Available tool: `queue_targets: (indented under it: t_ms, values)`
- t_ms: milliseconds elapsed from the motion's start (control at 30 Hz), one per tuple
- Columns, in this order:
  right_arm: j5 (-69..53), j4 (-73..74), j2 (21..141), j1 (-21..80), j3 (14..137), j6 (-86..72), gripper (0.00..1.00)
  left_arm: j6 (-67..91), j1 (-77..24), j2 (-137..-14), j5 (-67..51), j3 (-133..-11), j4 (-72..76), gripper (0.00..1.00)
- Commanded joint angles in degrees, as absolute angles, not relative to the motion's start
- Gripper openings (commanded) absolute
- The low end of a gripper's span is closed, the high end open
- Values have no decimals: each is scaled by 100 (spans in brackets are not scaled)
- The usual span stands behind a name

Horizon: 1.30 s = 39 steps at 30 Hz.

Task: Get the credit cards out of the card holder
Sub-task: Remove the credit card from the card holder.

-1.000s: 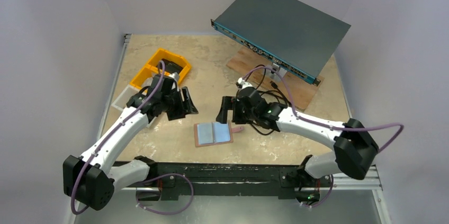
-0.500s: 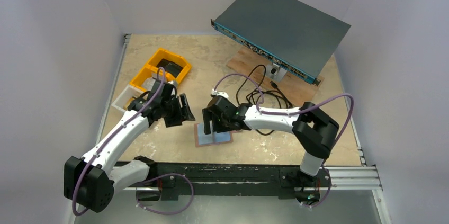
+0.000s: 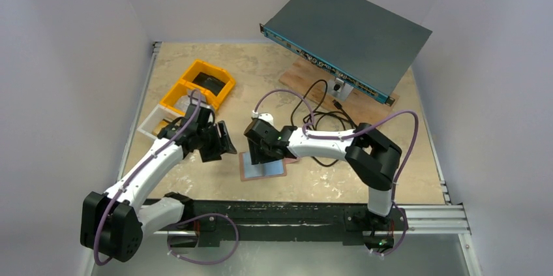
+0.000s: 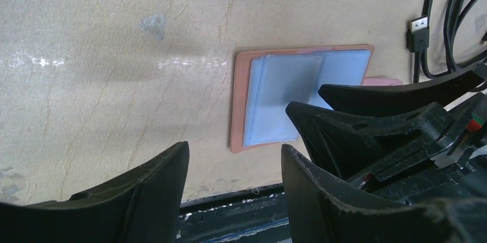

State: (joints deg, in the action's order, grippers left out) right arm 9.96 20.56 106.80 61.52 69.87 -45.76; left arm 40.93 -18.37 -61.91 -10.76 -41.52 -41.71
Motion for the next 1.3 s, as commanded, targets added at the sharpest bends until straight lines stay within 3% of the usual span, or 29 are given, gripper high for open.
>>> queue_targets:
  t_ms: [0,267,567,1267]
  values:
    - [1244,2234,10745,6239,7239,-4535,45,4135,-1793,-6108,-1243,-4074,-3930,59]
    - [973,2173,10955,6240,7162,-4633,30,4146,-1793,-6148,-1342,-3962,-3828,58]
    - [465,1486,10749,6034,6371,-4859,0,4205,-1896,-6444,-1696,-3841,-3527,53]
    - [-927,-175,10573,5420,5055,-5062,0,4668,-2730,-7662,-1616,-3663,-2278,41]
